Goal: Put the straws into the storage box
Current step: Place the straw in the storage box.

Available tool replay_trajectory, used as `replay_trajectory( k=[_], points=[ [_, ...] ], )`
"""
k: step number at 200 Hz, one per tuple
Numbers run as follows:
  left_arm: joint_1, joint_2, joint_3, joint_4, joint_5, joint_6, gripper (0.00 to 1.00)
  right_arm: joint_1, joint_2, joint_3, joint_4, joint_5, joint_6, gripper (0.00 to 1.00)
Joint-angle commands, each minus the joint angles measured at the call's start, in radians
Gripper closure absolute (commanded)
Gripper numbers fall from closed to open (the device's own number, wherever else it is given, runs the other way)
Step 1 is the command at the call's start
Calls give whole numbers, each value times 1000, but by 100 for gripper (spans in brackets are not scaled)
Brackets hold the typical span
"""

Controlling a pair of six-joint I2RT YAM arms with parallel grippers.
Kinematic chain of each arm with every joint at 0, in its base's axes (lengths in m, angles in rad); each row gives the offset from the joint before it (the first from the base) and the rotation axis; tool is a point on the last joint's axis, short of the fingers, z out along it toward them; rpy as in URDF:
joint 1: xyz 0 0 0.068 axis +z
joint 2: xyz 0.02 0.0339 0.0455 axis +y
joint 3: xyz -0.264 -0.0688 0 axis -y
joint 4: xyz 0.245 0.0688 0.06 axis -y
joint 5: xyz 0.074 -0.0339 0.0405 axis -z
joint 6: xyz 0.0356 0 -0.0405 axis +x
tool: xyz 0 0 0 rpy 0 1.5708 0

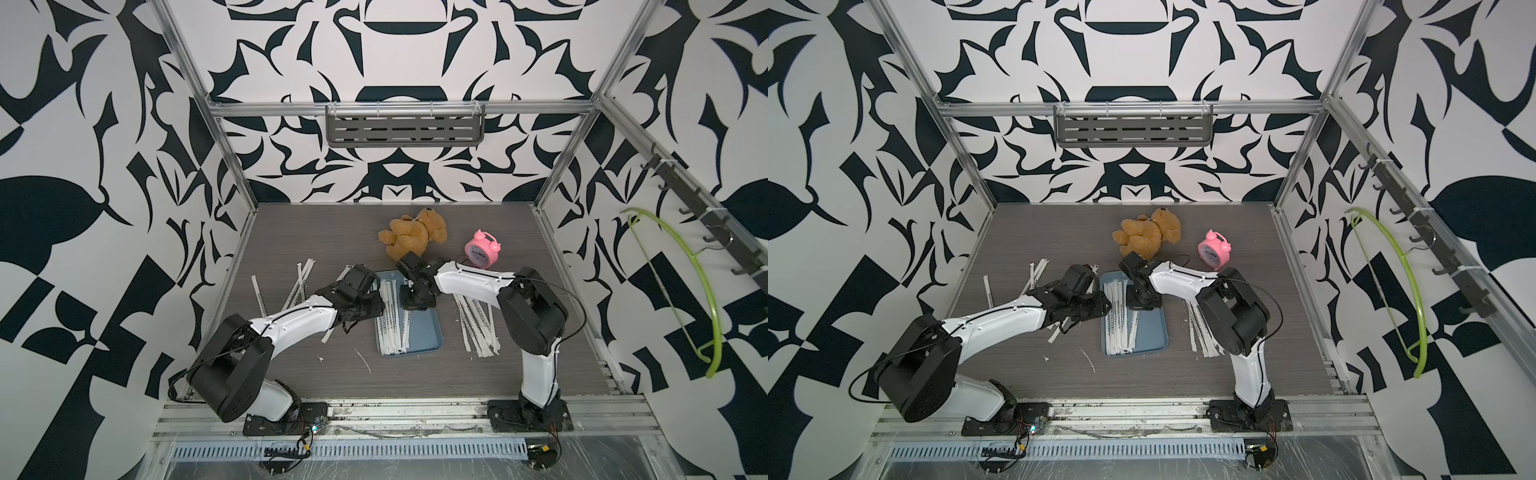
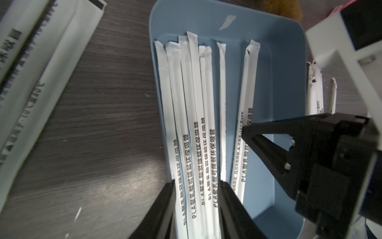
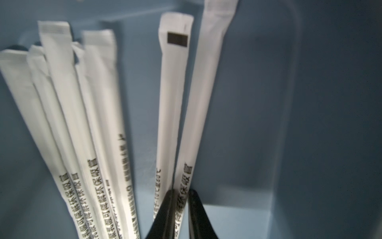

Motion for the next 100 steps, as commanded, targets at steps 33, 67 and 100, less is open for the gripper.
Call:
replay_trajectory(
  k=[33,67,100],
  points=[
    [1,25,-7,25,23,-3,62,28,1,40,-33,-16,-26,84],
    [0,21,-9,27,25,-4,63,35,13,53,-35,-24,-25,84],
    [1,-7,-3,-9,2,7,64,35,3,72,-56,-8,-32,84]
  ],
)
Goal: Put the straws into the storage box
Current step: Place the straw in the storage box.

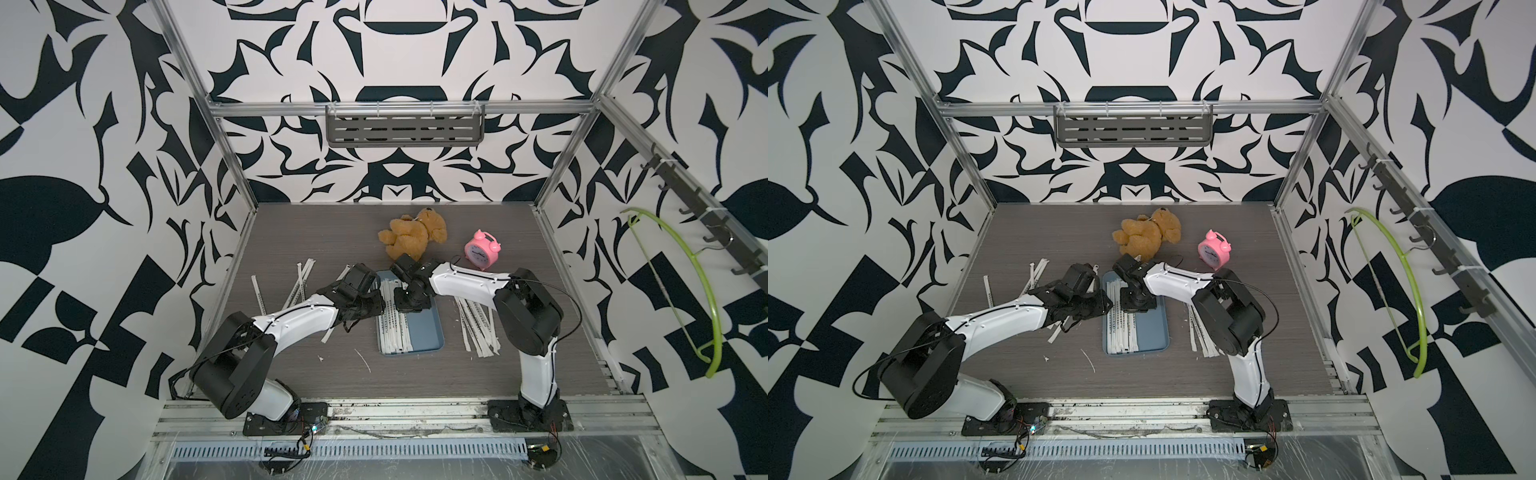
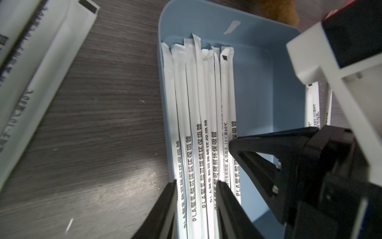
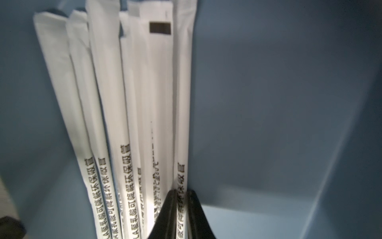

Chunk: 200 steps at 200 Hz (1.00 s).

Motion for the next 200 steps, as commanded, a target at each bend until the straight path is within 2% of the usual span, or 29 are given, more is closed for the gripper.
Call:
replay_trajectory(
  k=[1,43,87,107,128,145,162,200],
  points=[
    [0,-21,-3,-36,-9,11,64,6,-15,40,-41,12,-18,84],
    [36,-84,43,-183,-77,112,63,6,-64,58,-100,29,-54,75],
    [192,-122,99,-364,-125,230,63,5,-142,66,-136,33,-75,66],
    [289,-68,154,-448,-174,290,64,4,-184,58,-139,55,-82,66],
    [369,4,191,-410,-145,362,64,2,-208,33,-111,49,-82,66],
    [376,109,265,-441,-132,425,63,3,-217,19,-101,49,-82,66],
    [376,201,326,-508,-207,461,62,1,-234,8,-102,55,-85,67],
    [382,291,380,-540,-239,546,58,0,-278,-42,-81,70,-85,67]
  ],
)
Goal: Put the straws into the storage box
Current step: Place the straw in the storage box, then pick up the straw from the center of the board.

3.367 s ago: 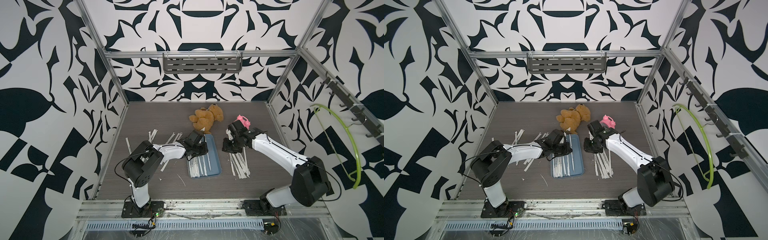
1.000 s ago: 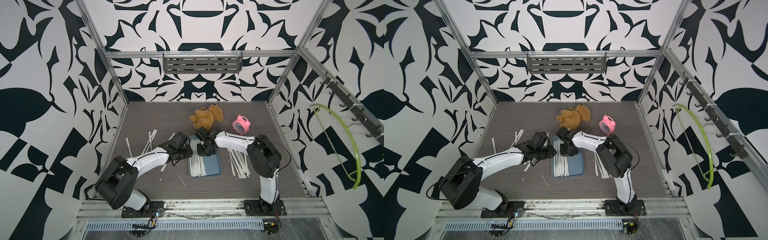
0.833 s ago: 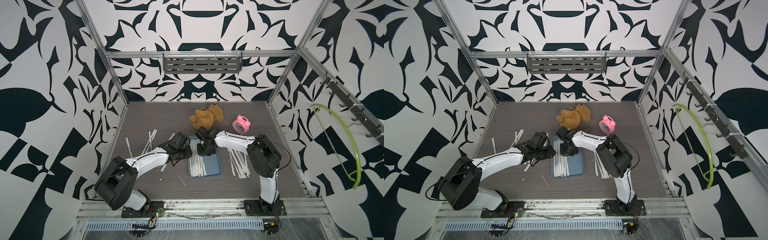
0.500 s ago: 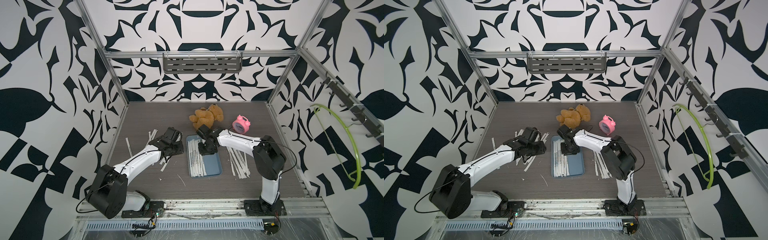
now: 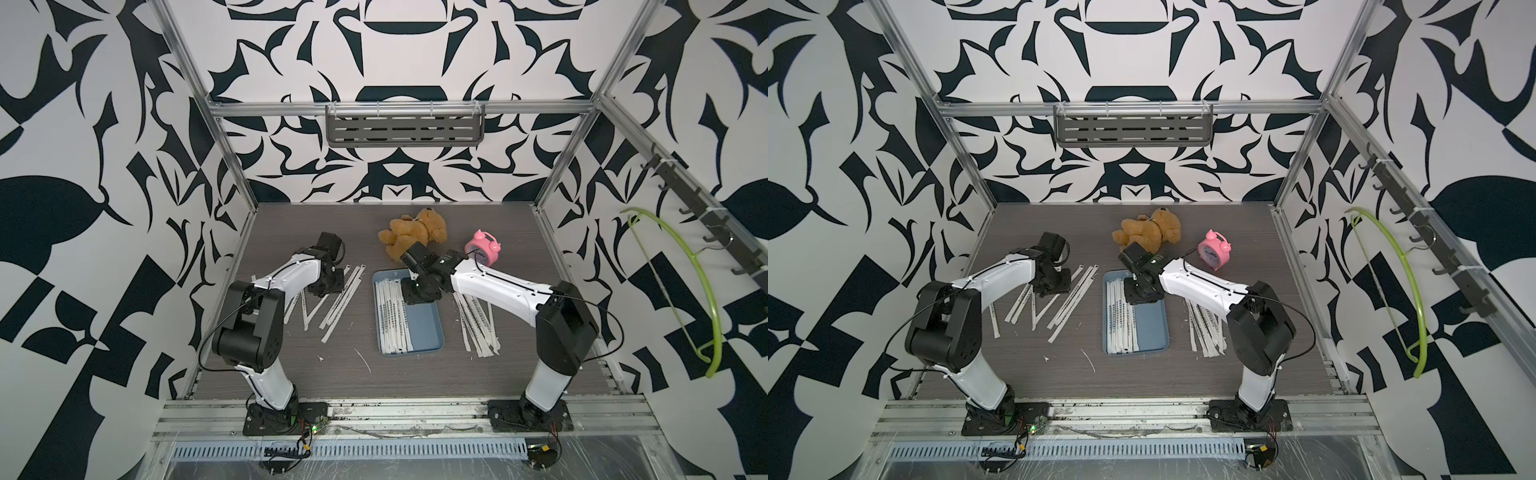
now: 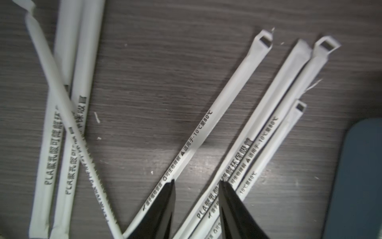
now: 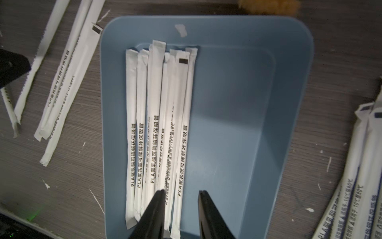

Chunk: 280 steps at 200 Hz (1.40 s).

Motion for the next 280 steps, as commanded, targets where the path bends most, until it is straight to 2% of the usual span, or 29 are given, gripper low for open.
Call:
replay_trajectory(
  k=[1,16,32,64,97,144,200,232,280],
  points=[
    [3,35,52,-90,-45,85,58,0,-50,-17,11,27,-15,67],
    [23,44,76,-136,-111,66,58,0,-52,-27,13,22,-12,68],
    [74,-6,58,-157,-124,-1,58,0,-62,-37,19,18,-9,68],
    [134,-160,-69,-113,-70,-108,60,0,-65,-38,20,24,-11,68],
    [195,-203,-170,-49,3,-151,63,-1,-50,-25,18,39,-20,68],
    [200,-154,-172,-18,29,-164,67,1,-38,-31,18,58,-21,68],
    [203,-121,-179,2,-14,-180,72,1,-44,-42,17,59,-16,69],
    [207,-116,-180,1,-33,-186,72,2,-41,-39,19,59,-17,69],
    [230,-83,-174,17,-16,-190,76,2,-41,-39,22,56,-15,70]
  ],
)
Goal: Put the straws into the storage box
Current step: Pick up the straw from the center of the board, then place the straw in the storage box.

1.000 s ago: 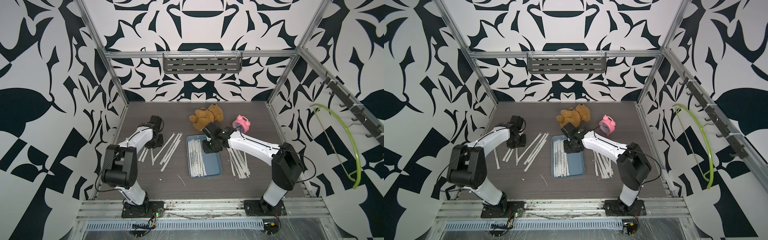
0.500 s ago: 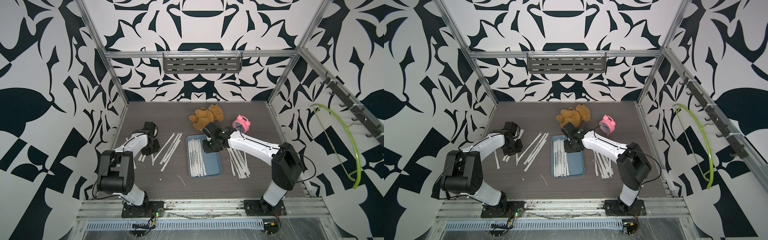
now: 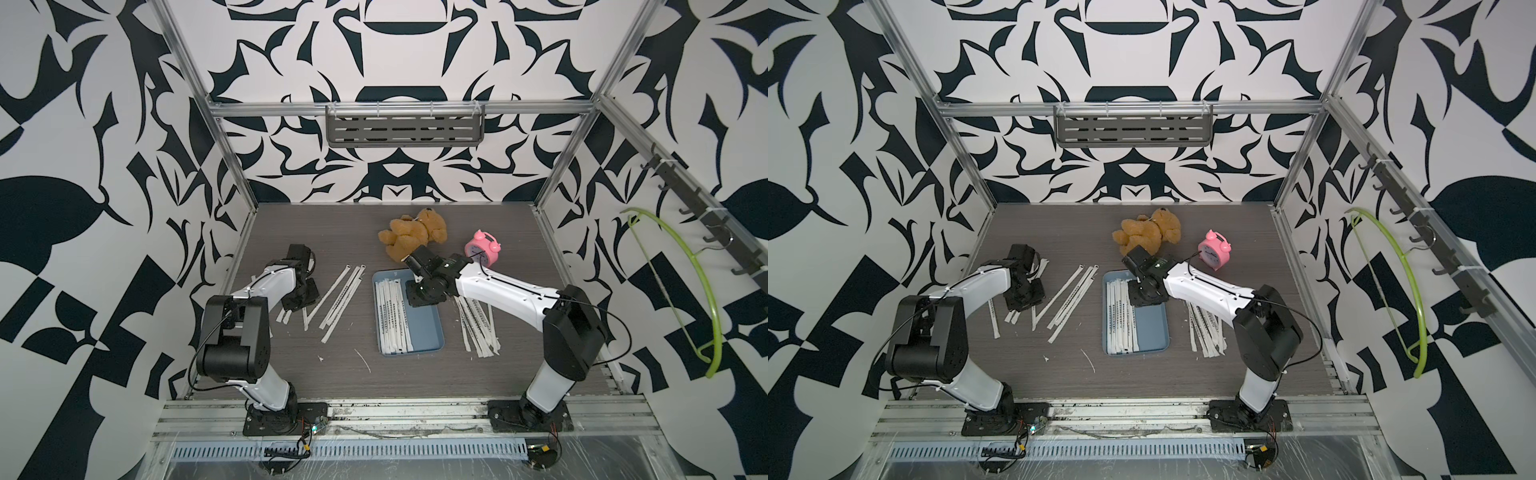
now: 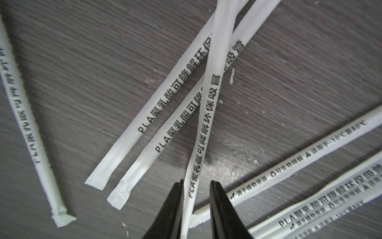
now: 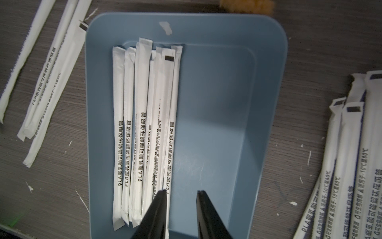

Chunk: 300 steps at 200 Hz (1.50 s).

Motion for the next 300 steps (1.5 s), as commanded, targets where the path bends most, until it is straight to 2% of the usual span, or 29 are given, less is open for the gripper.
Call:
replay_trajectory(
  k=[1,66,113,176,191,216,247,272,300],
  points=[
    [14,32,-6,8,3,-10,76,2,-8,4,6,16,-1,70],
    [16,45,3,11,11,-6,88,2,-13,25,13,4,3,72],
    [10,-8,16,-28,21,-4,96,1,-13,56,1,1,-6,73],
    [-108,-141,103,-181,-3,-60,99,-12,-54,49,-14,13,-8,73],
    [-201,-168,150,-239,-39,-105,99,-29,-81,39,-28,26,-13,74],
    [-443,-172,225,-278,-60,-241,100,-99,-150,-4,-39,33,-20,74],
    [-725,-70,307,-237,-39,-403,100,-213,-227,-67,-33,17,-26,75],
    [-855,47,370,-184,-27,-494,100,-281,-259,-87,-38,6,-39,75],
    [-919,154,403,-130,-13,-553,100,-312,-273,-89,-50,3,-56,76]
  ],
)
